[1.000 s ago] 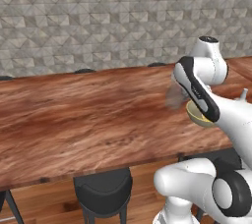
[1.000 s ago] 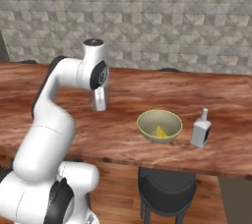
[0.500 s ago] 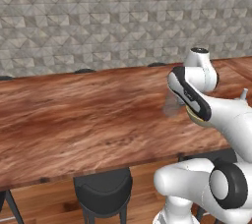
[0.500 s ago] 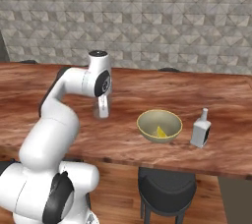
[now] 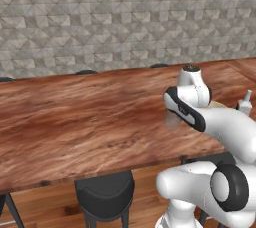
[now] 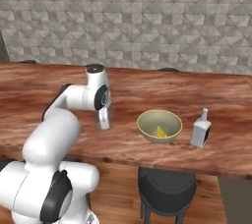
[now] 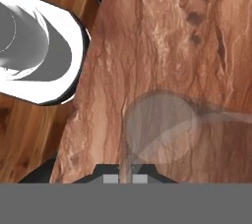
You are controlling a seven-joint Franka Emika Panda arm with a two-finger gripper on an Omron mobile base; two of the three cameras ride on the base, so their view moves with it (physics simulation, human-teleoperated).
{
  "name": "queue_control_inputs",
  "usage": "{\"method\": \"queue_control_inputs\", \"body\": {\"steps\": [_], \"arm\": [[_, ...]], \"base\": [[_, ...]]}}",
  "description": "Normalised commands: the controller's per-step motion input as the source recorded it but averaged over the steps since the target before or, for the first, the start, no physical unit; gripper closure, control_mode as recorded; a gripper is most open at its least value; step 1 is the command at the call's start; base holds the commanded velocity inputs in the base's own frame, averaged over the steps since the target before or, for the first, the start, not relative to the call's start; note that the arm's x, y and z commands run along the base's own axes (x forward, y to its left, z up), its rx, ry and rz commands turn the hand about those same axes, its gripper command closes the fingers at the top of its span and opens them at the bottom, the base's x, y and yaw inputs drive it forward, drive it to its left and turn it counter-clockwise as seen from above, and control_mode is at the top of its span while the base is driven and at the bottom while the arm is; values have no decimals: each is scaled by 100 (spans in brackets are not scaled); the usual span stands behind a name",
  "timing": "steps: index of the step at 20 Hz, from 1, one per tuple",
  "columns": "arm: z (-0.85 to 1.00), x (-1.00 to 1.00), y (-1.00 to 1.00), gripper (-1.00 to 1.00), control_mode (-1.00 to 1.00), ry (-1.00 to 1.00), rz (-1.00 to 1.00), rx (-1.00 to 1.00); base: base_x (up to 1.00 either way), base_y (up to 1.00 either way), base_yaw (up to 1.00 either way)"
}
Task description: There is a bowl on the dining counter. Grab a lemon wedge from the fridge and place it in the bowl. Then get the liquor bottle and glass cup from the cabinet and place them next to the bowl.
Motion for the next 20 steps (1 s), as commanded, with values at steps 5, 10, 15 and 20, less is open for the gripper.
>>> {"method": "queue_control_inputs", "body": {"steps": [5,10,15,20], "arm": [[-36,36,0,100,-100,12,0,0],[-35,41,0,100,-100,9,0,0],[-38,22,0,100,-100,0,-3,-6],[-30,13,0,100,-100,-1,-4,-6]], "base": [[0,0,0],[0,0,0],[0,0,0],[0,0,0]]}}
